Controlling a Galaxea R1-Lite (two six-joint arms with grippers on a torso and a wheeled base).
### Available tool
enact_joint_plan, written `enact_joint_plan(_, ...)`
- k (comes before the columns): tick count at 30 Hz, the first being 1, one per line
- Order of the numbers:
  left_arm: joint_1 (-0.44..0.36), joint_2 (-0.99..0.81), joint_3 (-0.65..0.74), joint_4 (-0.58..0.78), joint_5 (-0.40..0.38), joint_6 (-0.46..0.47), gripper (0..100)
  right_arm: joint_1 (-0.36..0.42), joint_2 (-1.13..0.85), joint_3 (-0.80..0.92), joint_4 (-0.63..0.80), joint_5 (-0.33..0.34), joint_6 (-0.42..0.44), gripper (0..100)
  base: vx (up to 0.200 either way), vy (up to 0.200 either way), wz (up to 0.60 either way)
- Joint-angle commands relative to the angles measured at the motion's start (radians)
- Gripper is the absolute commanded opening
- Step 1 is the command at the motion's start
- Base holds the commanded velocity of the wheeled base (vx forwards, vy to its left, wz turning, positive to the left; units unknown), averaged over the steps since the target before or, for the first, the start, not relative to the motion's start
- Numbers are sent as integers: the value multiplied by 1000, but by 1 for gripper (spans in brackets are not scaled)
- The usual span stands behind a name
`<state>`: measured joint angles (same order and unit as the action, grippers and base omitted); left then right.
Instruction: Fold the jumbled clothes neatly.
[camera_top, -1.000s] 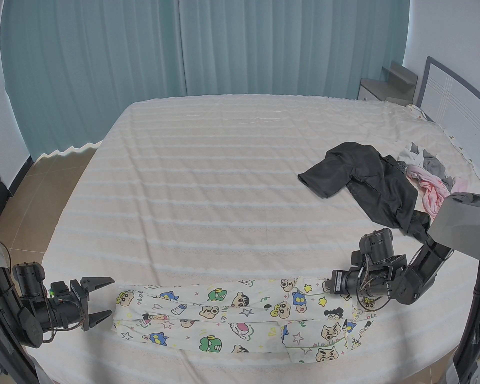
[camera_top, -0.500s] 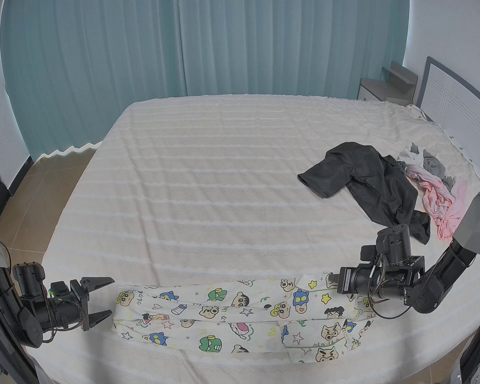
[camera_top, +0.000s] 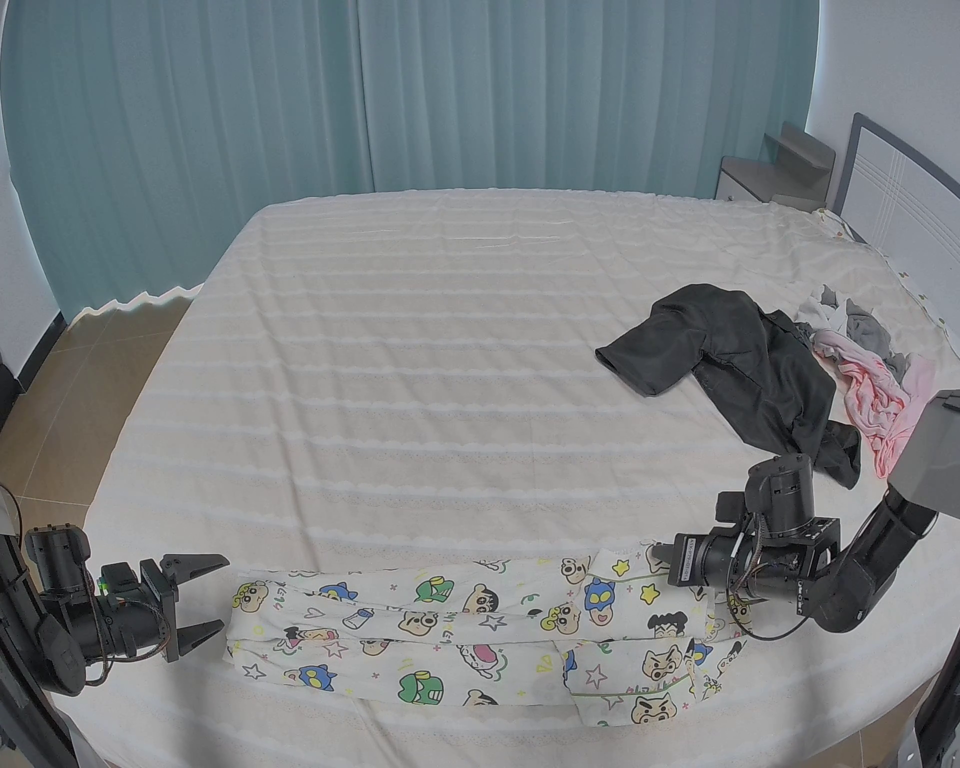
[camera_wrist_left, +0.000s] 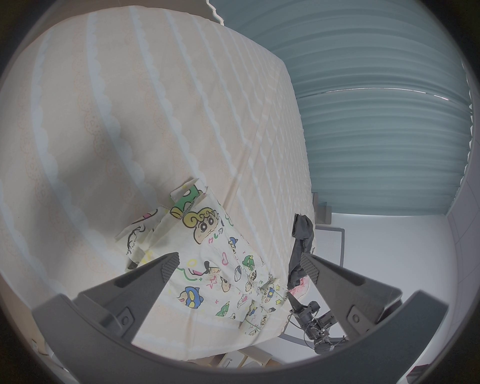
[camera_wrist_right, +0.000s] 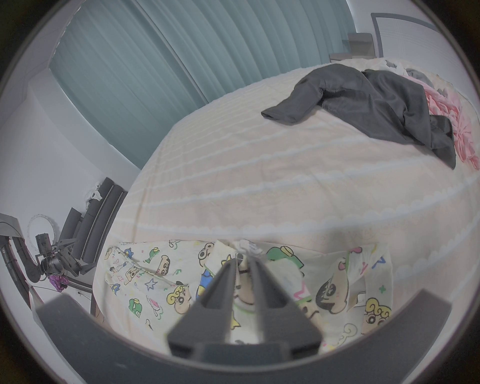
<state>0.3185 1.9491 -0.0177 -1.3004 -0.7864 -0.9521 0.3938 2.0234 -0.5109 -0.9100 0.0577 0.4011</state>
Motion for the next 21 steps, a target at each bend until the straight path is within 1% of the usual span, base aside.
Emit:
enact_joint_plan(1,1,1,10,0,-1,1,100,-15,80,-28,-21,-2,2,100,0,0,0)
enact_joint_plan(5,-3,2,10,0,4,7,100,-26,86,-26,-26,-6,7,100,0,0,0)
enact_joint_plan(8,-6,5,8,0,6,32,100,-32,69,-15,-26,-25,18,100,0,0,0)
enact_joint_plan(9,-15,13,2,0,15,47,100,-32,47,-3,-27,-44,32,100,0,0,0)
enact_joint_plan(10,-33,14,-2,-3,49,52,100,-30,15,14,-27,-62,62,100,0,0,0)
enact_joint_plan(13,-98,24,-47,-7,223,46,100,-10,-74,77,-27,-85,159,100,0,0,0)
enact_joint_plan(14,-105,30,-54,-7,246,42,100,-7,-88,86,-29,-88,170,100,0,0,0)
enact_joint_plan(15,-125,56,-84,-7,300,38,100,-4,-132,118,-40,-94,200,100,0,0,0)
enact_joint_plan(17,-133,74,-97,-5,319,38,100,-3,-155,141,-47,-94,213,100,0,0,0)
enact_joint_plan(18,-139,106,-127,-5,331,39,100,-1,-183,183,-67,-96,219,100,0,0,0)
enact_joint_plan(21,-139,148,-177,1,345,41,100,-3,-212,238,-136,-93,223,100,0,0,0)
